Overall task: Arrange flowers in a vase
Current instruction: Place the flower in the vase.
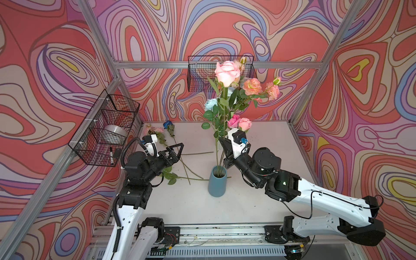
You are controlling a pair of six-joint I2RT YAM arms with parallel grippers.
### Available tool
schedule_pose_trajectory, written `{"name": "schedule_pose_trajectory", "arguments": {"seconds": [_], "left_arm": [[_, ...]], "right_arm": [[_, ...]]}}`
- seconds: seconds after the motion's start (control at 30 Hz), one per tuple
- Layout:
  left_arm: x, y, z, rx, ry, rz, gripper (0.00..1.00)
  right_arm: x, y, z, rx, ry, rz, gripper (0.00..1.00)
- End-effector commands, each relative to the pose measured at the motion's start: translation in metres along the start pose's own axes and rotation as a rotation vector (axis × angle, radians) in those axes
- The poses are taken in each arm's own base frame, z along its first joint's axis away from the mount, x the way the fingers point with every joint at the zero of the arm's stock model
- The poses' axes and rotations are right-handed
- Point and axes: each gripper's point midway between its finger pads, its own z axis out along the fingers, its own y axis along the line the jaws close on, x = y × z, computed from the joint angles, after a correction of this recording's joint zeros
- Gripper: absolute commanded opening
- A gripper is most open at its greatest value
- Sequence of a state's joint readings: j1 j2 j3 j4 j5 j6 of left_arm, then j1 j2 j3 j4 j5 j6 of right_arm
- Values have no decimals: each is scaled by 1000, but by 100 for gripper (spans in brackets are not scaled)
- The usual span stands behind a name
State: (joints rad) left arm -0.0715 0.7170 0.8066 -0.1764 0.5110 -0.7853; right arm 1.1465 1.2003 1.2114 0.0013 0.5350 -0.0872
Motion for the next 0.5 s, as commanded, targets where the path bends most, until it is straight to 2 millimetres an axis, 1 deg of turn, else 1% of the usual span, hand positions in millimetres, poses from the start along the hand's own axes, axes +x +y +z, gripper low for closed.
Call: {"name": "schedule_pose_trajectory", "arguments": {"seconds": [0.0,0.07,0.1,0.13,0.17,0.2,0.27,0.37,0.43,0.47], "left_arm": [[7,23,3,-84,9,-14,90],[11,34,5,-117,17,-32,90],[12,42,5,-143,20,-51,90],[14,49,7,-157,28,-68,90],[16,57,9,-178,37,-93,89],[18,66,11,-202,45,-117,90],[23,82,16,-243,61,-155,90],[26,101,25,-302,85,-182,89],[28,114,31,-348,87,-196,88],[27,122,34,-375,89,-193,85]], "right_arm": [[30,4,4,1,61,36,0],[49,2,2,15,110,57,0],[62,3,0,8,147,73,6],[70,2,-3,10,173,91,21],[79,1,-7,13,201,117,38],[86,1,-12,7,217,144,48],[96,-1,-22,-3,242,198,55],[106,-4,-36,-8,273,254,62],[108,-7,-44,-5,283,280,63],[108,-9,-49,-5,283,296,63]]}}
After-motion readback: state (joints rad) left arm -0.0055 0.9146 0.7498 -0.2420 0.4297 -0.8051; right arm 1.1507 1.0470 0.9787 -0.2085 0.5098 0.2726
